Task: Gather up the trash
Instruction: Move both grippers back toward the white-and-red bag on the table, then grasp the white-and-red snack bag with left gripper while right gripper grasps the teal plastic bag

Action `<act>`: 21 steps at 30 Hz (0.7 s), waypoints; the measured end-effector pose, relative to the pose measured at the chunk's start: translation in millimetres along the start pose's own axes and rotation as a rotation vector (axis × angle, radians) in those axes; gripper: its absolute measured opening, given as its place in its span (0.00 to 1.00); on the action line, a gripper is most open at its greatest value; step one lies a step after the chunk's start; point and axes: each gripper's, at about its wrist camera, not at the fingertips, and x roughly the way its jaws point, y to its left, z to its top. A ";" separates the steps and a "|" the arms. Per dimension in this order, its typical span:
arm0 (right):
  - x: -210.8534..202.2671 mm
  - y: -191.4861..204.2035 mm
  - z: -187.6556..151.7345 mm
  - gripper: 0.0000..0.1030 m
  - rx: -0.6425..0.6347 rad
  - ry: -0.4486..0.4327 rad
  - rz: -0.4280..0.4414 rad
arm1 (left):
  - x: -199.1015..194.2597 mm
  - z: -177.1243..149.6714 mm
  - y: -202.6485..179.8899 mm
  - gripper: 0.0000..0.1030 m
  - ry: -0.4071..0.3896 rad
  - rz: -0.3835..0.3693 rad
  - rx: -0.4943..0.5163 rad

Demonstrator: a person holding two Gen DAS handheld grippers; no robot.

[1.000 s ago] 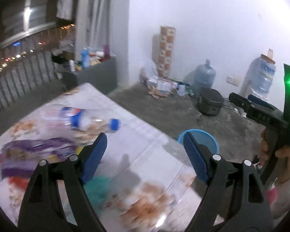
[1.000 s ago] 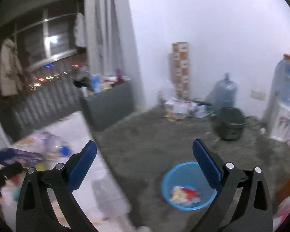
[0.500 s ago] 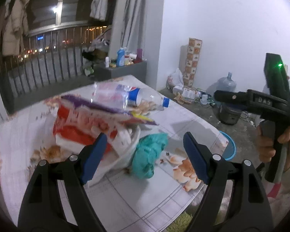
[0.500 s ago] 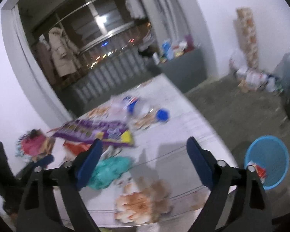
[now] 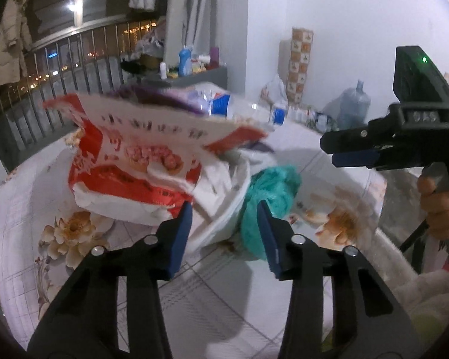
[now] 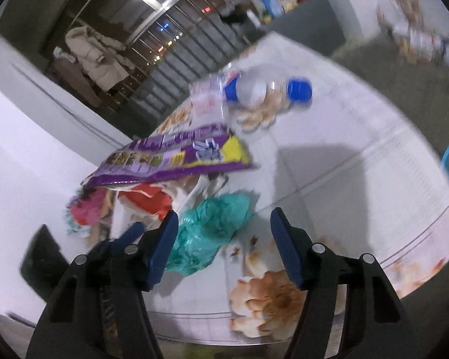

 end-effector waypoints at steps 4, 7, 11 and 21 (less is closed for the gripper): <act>23.5 -9.7 -5.0 0.62 0.100 0.069 0.052 | 10.7 -2.5 3.7 0.37 0.039 0.003 0.017; 35.6 -12.9 -6.1 0.62 0.156 0.101 0.082 | 16.3 -4.5 2.7 0.37 0.057 0.021 0.049; 50.0 -9.2 -8.7 0.64 0.189 0.139 0.116 | 19.8 -6.9 2.2 0.31 0.084 0.020 0.050; 67.0 -0.8 -10.0 0.54 0.194 0.145 0.135 | 26.5 -14.7 6.3 0.01 0.132 -0.040 -0.001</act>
